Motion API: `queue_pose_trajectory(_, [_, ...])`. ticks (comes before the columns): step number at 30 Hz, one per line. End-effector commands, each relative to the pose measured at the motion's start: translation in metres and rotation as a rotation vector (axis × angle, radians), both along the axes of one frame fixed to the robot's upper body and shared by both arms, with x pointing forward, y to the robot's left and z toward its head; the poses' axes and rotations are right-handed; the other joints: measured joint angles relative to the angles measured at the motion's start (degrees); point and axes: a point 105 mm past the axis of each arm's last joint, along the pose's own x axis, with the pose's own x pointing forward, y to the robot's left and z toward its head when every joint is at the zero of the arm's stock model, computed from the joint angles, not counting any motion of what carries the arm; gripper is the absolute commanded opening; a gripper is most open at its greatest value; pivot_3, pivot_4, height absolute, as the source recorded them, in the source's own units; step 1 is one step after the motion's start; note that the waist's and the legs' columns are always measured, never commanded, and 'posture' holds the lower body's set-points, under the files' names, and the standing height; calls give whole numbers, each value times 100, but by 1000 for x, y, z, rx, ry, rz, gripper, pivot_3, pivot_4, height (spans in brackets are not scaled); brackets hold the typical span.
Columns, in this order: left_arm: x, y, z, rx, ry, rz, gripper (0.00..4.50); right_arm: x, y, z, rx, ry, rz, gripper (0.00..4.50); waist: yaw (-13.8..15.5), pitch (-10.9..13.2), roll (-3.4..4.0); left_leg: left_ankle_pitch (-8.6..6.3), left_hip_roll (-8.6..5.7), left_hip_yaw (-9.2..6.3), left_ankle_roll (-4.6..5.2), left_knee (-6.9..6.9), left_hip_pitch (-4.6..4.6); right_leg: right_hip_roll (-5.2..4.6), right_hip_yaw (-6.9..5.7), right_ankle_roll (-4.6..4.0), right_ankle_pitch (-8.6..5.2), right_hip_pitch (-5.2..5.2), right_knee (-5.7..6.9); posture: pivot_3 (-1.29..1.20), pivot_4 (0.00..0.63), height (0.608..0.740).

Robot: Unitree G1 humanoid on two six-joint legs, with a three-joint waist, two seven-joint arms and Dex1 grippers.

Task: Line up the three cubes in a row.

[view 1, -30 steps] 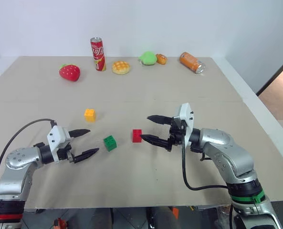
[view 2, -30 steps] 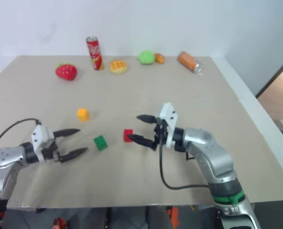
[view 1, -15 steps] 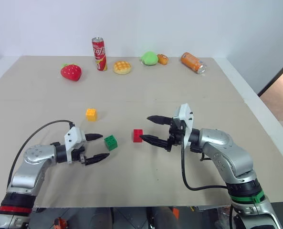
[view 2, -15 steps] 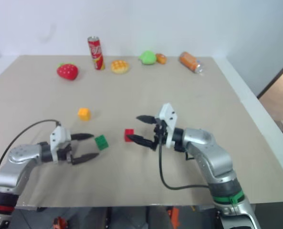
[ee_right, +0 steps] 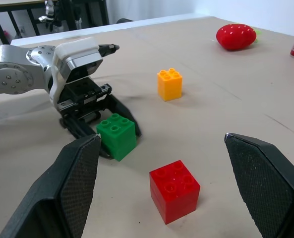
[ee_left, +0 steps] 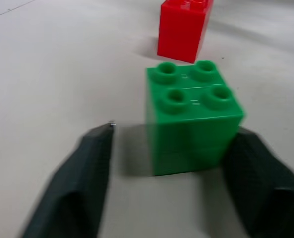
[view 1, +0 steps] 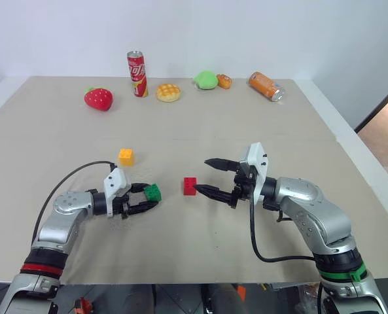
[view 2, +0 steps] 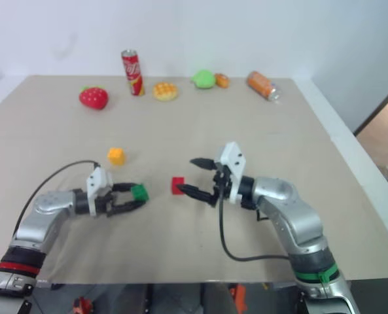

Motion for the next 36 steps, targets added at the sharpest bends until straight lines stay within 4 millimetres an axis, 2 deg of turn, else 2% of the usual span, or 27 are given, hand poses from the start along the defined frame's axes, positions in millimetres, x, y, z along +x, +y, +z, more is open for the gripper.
queue_pose_trajectory(1, [-2, 2, 4, 9, -7, -25, 1400, -2, -2, 11, 15, -42, -1, 4140, 0, 0, 0, 0, 0, 0, 0, 0, 0, 0, 0, 0, 0, -1, 0, 0, 150, 740])
queue_pose_trajectory(7, [7, 11, 8, 53, -61, -56, 1320, -1, 0, 11, 11, -44, 11, 4140, 0, 0, 0, 0, 0, -1, 0, 1, 1, 1, 0, 0, 0, -1, 0, 0, 150, 740])
queue_pose_trajectory(15, [44, 11, 29, 72, -114, -130, 1320, -4, -3, 11, -7, -43, 5, 4140, 10, 0, -1, 1, -2, -2, 1, 7, -7, 1, -3, -1, 2, -1, 0, 0, 150, 740])
queue_pose_trajectory(18, [51, 7, 33, 73, -117, -156, 1320, -7, -5, 10, -10, -39, -7, 4140, 5, 0, -1, 1, -2, -1, 1, 5, -11, 1, -2, 6, -3, -2, -2, 0, 150, 740])
queue_pose_trajectory(27, [39, -6, 17, 111, -77, -309, 1320, -15, -11, 7, -12, -25, -57, 4140, -6, 0, 0, -12, -2, -4, 22, 1, -12, 6, -2, 10, -15, -5, -1, 0, 150, 740])
queue_pose_trajectory(36, [28, 13, 3, 157, -34, -329, 1320, -19, -12, 6, -15, -15, -57, 4140, -16, 0, -1, -12, -1, -4, 22, 6, -8, 6, -1, 8, -13, -1, 0, 0, 150, 740])
